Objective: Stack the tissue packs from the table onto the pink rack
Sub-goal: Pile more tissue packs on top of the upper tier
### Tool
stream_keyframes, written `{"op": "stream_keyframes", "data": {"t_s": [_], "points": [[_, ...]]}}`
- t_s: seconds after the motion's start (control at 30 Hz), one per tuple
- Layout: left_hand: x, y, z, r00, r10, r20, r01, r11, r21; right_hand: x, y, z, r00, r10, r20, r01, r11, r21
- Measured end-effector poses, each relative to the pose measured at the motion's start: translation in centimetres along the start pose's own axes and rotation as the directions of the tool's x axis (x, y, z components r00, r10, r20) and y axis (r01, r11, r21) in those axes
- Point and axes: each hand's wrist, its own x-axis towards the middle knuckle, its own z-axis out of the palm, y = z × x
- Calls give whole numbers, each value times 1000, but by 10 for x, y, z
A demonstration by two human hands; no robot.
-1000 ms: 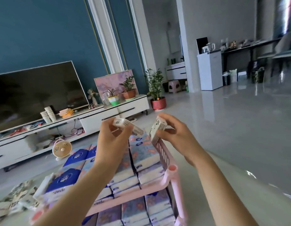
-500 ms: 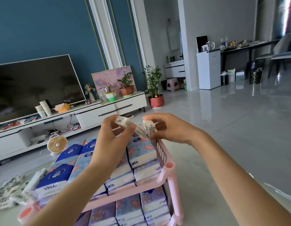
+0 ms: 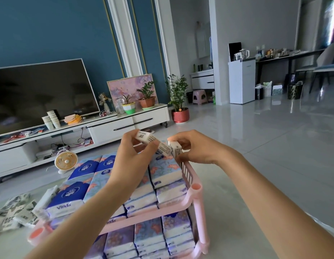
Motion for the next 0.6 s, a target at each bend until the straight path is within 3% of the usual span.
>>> {"op": "stream_keyframes", "data": {"t_s": [0.23,0.37,0.47,0.53,0.6], "points": [[-1,1,1,1000,-3,10,4,1000,-20,-1,-2,3,998,59,-21,-61,988,-142],[2,9,0,999,-5,36,6,1000,-10,-2,-10,2,993,98,66,-85,982,-171],[11,24,-3,994,50,99,-51,999,14,-16,-13,-16,981,140,132,-149,987,63],[14,32,-2,977,71,202,-79,996,36,-33,-10,-30,987,151,-49,-126,936,329],[12,35,0,942,56,330,-86,993,78,-48,-3,-32,946,174,-275,-31,889,457]]}}
